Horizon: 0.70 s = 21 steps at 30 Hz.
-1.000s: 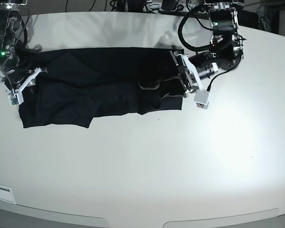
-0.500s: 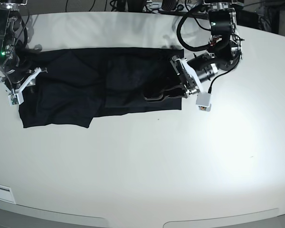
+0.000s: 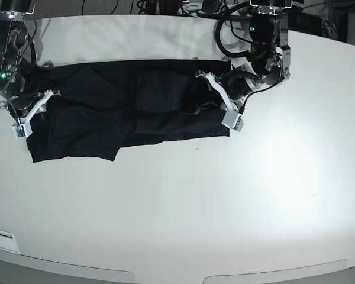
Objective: Fold the T-shirt properly
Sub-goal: 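Fold the strip end held by the left gripper toward the right gripper, then fold the strip end held by the right gripper toward the middle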
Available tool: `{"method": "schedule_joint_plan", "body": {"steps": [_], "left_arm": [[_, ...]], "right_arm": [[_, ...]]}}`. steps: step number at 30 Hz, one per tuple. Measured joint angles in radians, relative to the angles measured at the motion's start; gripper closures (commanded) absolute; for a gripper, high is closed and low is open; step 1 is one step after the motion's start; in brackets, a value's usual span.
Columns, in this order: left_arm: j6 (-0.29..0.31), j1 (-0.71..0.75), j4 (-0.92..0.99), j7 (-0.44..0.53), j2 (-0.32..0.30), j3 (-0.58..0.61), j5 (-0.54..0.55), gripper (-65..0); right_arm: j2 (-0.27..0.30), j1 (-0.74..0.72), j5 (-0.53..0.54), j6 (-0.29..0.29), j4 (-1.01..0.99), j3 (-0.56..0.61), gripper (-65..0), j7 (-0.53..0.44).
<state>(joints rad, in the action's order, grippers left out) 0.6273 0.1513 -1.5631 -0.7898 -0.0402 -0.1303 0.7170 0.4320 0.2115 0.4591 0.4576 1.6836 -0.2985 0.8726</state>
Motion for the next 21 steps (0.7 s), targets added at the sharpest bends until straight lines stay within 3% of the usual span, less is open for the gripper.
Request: {"method": "schedule_joint_plan", "body": {"steps": [4,8,12,14,16,21], "left_arm": [[0.006,-0.002,0.015,0.004,-0.029,0.001,0.003,0.0],[0.008,-0.002,0.015,0.001,-0.088,0.005,0.019,0.0],[-0.015,-0.002,0.013,-0.008,-0.142,0.004,0.06,0.0],[-0.018,-0.005,0.014,-0.025,-0.163,0.004,0.089,0.0],[-0.018,-0.017,0.014,-0.064,-0.176,0.004,0.114,0.0],[-0.03,-0.055,0.017,-0.124,-0.176,0.004,0.137,0.0]], "right_arm": [[-0.003,-0.046,0.066,0.007,0.063,-0.016,-26.3,0.03],[0.0,-0.106,0.068,0.004,0.147,-0.11,-35.0,0.057],[0.016,-0.115,0.06,-0.091,0.152,-0.234,-36.1,0.098],[0.019,-0.102,0.107,-0.119,0.127,-0.291,-36.1,0.117],[0.018,-0.087,0.192,-0.117,0.064,-0.328,-36.1,0.147],[0.013,-0.077,0.436,0.001,-0.177,-0.345,-36.1,0.26]]}}
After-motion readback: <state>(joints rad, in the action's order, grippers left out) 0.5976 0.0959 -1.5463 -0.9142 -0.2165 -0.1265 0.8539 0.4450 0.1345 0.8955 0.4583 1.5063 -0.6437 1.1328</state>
